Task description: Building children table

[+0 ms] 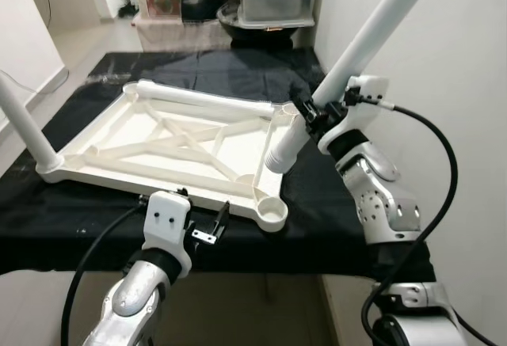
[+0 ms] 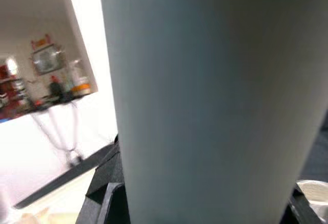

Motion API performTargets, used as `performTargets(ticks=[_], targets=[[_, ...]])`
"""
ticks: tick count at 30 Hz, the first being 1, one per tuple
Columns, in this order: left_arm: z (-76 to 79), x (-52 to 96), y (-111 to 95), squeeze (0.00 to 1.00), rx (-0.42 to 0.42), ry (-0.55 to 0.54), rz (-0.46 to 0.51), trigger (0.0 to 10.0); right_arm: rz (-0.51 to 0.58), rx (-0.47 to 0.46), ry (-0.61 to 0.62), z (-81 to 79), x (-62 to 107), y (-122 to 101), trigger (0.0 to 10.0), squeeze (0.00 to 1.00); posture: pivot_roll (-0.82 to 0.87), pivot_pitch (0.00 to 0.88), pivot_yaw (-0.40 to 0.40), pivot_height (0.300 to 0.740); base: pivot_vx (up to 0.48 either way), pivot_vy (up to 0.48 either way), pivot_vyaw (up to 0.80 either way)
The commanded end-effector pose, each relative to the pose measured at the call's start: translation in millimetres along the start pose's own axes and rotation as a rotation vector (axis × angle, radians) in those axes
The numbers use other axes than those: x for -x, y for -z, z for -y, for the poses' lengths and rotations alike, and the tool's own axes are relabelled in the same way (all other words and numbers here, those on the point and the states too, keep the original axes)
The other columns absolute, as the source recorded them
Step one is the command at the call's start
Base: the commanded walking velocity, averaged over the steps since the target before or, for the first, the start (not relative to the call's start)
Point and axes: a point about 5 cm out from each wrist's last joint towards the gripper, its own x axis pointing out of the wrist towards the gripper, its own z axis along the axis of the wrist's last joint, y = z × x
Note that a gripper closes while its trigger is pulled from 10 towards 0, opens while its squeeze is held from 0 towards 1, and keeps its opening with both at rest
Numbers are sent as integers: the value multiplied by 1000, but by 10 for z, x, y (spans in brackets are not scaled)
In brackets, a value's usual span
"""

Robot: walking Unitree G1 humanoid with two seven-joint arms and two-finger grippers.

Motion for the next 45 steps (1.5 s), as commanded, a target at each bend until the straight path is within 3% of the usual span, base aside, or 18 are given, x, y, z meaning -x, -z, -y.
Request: performTargets(ticks=[1, 4, 6, 9, 10, 11, 12, 16, 17, 21, 22, 24, 28, 37, 45], targets=[[13, -2, -2, 0, -5, 6, -2, 10000, 14, 14, 14, 61, 23, -46, 10000, 0, 100, 111, -30, 740, 259, 0, 0], [8, -4, 7, 0, 10, -5, -10, 10000, 3, 8, -14, 47, 16, -39, 10000, 0, 100, 111, -31, 740, 86, 0, 0], [47, 6, 28, 0, 39, 13, -23, 10000, -51, -29, -167, -3, 16, -13, 10000, 0, 103, 109, -31, 740, 0, 0, 0], [60, 12, 34, 0, 43, 17, -25, 10000, -68, -44, -204, -11, 20, -5, 10000, 0, 103, 109, -31, 740, 0, 0, 0], [116, 36, 51, 0, 52, 49, -35, 10000, -103, -58, -288, -15, 27, 4, 10000, 0, 103, 109, -28, 740, 0, 0, 0], [116, 36, 51, 0, 52, 49, -35, 10000, -103, -58, -288, -15, 27, 4, 10000, 0, 103, 109, -28, 740, 0, 0, 0], [239, 96, 77, 0, 72, 128, -51, 10000, -166, -70, -430, -8, 44, 13, 10000, 0, 104, 111, -31, 740, 0, 0, 0], [335, 155, 94, 0, 88, 187, -65, 10000, -217, -69, -537, -6, 42, 21, 10000, 0, 104, 113, -30, 740, 0, 0, 0], [444, 226, 102, 0, 134, 254, -84, 10000, -260, -65, -636, -4, -1, 34, 10000, 0, 110, 122, -31, 740, 0, 0, 0], [519, 277, 100, 0, 168, 301, -96, 10000, -278, -78, -688, -2, -38, 36, 10000, 0, 111, 124, -33, 740, 0, 0, 0], [609, 357, 87, 0, 200, 355, -111, 10000, -294, -70, -772, -10, -50, 51, 10000, 0, 120, 140, -38, 740, 0, 0, 0], [642, 397, 83, 0, 206, 371, -117, 10000, -306, -76, -827, -25, -48, 62, 10000, 0, 125, 148, -38, 740, 0, 0, 0], [680, 473, 68, 0, 211, 378, -125, 10000, -342, -67, -917, -28, -56, 90, 10000, 0, 132, 162, -39, 740, 0, 0, 0], [706, 559, 34, 0, 215, 387, -137, 10000, -368, -38, -989, 30, -79, 77, 10000, 0, 133, 186, -37, 740, 0, 0, 0], [708, 598, 11, 0, 210, 386, -145, 10000, -366, 5, -988, 99, -134, 3, 10000, 0, 140, 211, -37, 740, 0, 0, 0]])
